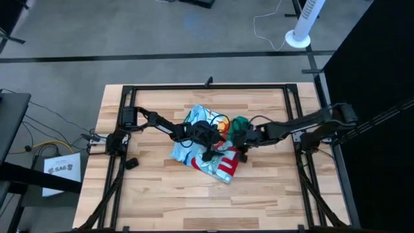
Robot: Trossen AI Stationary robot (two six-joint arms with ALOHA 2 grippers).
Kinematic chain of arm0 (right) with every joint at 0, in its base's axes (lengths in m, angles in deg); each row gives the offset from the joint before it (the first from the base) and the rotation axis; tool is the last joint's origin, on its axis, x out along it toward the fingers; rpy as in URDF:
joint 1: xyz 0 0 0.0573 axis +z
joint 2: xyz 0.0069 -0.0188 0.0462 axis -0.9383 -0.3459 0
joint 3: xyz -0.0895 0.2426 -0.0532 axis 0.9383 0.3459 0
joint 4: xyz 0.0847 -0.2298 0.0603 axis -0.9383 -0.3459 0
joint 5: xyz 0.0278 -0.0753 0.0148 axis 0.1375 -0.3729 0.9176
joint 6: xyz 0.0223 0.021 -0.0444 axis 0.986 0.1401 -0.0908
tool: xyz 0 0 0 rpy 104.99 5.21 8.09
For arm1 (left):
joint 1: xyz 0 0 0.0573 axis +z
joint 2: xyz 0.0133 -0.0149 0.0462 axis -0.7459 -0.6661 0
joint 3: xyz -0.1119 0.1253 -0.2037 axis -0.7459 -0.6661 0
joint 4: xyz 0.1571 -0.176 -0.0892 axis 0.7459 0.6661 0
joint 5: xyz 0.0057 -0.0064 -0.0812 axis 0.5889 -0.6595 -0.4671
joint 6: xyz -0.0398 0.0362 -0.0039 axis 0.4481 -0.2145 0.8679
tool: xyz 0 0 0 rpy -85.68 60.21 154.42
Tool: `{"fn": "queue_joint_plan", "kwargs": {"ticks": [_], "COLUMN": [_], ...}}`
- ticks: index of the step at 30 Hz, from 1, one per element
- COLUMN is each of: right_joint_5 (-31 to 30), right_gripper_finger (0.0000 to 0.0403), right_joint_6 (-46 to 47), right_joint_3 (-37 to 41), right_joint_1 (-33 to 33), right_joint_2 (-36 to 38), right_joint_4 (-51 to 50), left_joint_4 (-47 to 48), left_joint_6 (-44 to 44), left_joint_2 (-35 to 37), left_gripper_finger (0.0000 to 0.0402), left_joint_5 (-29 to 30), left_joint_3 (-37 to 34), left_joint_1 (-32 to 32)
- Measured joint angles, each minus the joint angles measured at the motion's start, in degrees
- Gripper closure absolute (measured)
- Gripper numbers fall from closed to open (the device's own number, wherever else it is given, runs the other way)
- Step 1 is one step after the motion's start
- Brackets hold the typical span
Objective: Roll towel
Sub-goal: Roll the multicolor dinosaur print towel
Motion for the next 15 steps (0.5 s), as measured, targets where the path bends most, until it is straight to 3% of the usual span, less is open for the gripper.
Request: {"fn": "queue_joint_plan", "kwargs": {"ticks": [8, 11, 15], "right_joint_5": [-1.0, -1.1, -2.3], "right_gripper_finger": [0.0337, 0.0337, 0.0337], "right_joint_6": [9.8, 11.7, 11.4], "right_joint_3": [2.5, 7.0, 12.8], "right_joint_1": [3.4, 5.4, 5.7], "right_joint_2": [8.7, 8.8, 6.5], "right_joint_4": [-17.3, -15.4, -3.6], "left_joint_4": [-4.1, -7.7, -9.1], "left_joint_6": [5.8, 7.7, 9.2], "left_joint_2": [-1.1, -3.2, -5.4], "left_gripper_finger": [0.0077, 0.0077, 0.0077], "left_joint_5": [6.5, 6.8, 6.9], "left_joint_3": [-0.2, 0.3, 2.0], "left_joint_1": [-0.2, -0.3, -0.9]}}
